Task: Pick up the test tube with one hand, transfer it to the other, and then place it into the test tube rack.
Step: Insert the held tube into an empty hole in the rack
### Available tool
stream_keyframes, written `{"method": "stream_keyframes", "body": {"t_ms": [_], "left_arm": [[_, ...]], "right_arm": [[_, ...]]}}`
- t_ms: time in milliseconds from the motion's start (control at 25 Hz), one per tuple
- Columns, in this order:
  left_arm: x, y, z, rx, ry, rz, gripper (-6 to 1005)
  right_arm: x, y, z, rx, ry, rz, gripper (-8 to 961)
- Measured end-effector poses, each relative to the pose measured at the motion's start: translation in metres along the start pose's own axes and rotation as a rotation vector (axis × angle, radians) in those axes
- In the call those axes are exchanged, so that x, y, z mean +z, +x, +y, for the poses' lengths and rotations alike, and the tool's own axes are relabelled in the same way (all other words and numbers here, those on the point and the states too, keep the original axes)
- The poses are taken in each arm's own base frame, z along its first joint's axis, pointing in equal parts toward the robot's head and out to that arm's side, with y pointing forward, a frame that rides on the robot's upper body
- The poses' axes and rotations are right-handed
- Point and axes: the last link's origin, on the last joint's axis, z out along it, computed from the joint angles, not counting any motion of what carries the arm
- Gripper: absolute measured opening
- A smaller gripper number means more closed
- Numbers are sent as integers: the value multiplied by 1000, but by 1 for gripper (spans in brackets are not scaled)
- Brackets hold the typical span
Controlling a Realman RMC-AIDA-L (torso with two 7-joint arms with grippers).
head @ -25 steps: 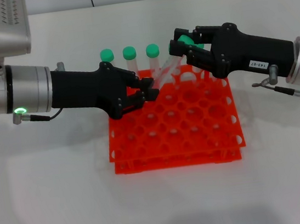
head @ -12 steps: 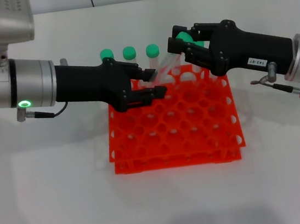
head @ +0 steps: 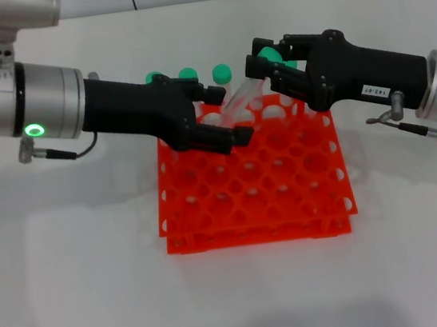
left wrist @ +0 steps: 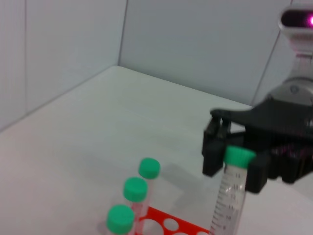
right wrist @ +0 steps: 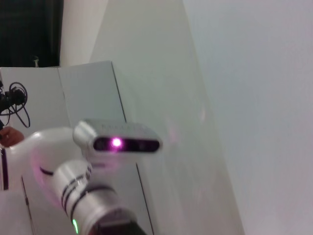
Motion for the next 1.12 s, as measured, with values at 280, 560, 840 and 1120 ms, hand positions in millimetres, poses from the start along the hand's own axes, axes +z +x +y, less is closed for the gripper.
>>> {"method": "stream_keyframes", "body": {"t_ms": [280,560,840,1120], "left_arm": [[-35,16,10,-69,157,-31,882],[-68,9,22,-158,296,-49,893],[-108,-2,47,-150,461,-8,893],[-132,-43,66,-77,584,87,893]], "right_arm": [[-2,0,-1,-1,-2,12,258],[1,-4,-4,-12,-4,22,259],[8,-8,-5,-18,-22,38,258],[14,-14,-9,-39,-36,89,258]]}}
